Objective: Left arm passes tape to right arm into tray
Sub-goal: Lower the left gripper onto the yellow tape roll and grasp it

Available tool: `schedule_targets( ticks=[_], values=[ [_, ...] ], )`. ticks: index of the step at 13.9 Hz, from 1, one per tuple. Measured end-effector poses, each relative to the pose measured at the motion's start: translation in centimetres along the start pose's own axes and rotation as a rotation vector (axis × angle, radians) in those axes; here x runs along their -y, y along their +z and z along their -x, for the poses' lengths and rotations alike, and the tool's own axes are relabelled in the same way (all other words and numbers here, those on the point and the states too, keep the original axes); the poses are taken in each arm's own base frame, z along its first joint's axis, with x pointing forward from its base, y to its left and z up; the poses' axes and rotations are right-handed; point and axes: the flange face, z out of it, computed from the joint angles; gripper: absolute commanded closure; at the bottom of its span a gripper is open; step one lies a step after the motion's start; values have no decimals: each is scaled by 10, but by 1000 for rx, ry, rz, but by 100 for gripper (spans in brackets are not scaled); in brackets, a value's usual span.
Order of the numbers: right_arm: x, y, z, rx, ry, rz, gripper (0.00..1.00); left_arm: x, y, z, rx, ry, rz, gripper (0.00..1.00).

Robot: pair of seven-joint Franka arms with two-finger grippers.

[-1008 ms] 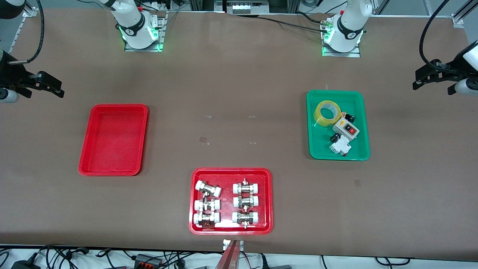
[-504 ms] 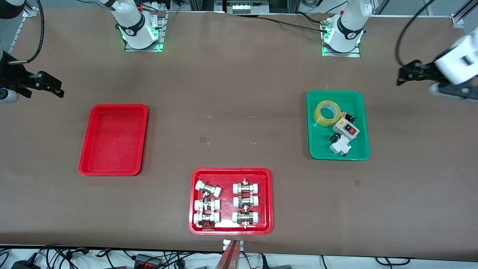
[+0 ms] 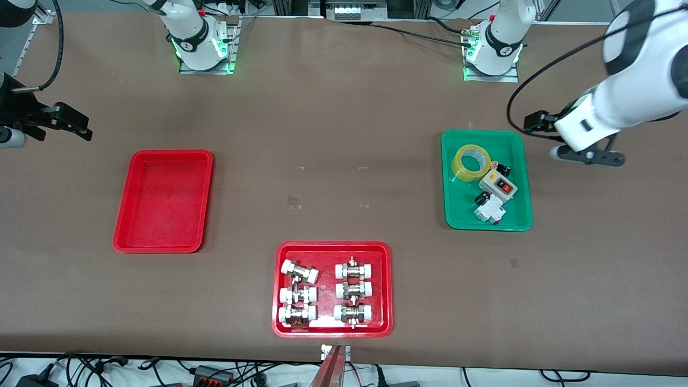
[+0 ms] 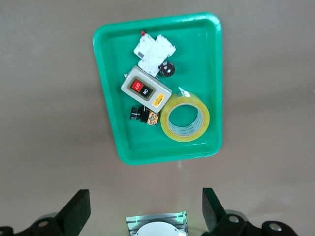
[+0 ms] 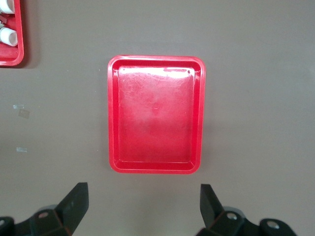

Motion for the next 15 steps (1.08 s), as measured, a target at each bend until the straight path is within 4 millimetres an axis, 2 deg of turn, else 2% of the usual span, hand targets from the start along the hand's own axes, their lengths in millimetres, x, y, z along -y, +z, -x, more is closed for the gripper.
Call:
schedule_targets(
  ticks=[7, 12, 15],
  values=[
    [0, 1, 0, 2, 0, 0, 0, 8, 135, -8, 30, -40, 45, 0],
    [0, 1, -1, 2, 0, 0, 0, 27, 217, -30, 70, -106, 121, 0],
    [0, 1, -1, 3, 1, 0, 0, 26, 249, -32, 99, -130, 157, 0]
  ],
)
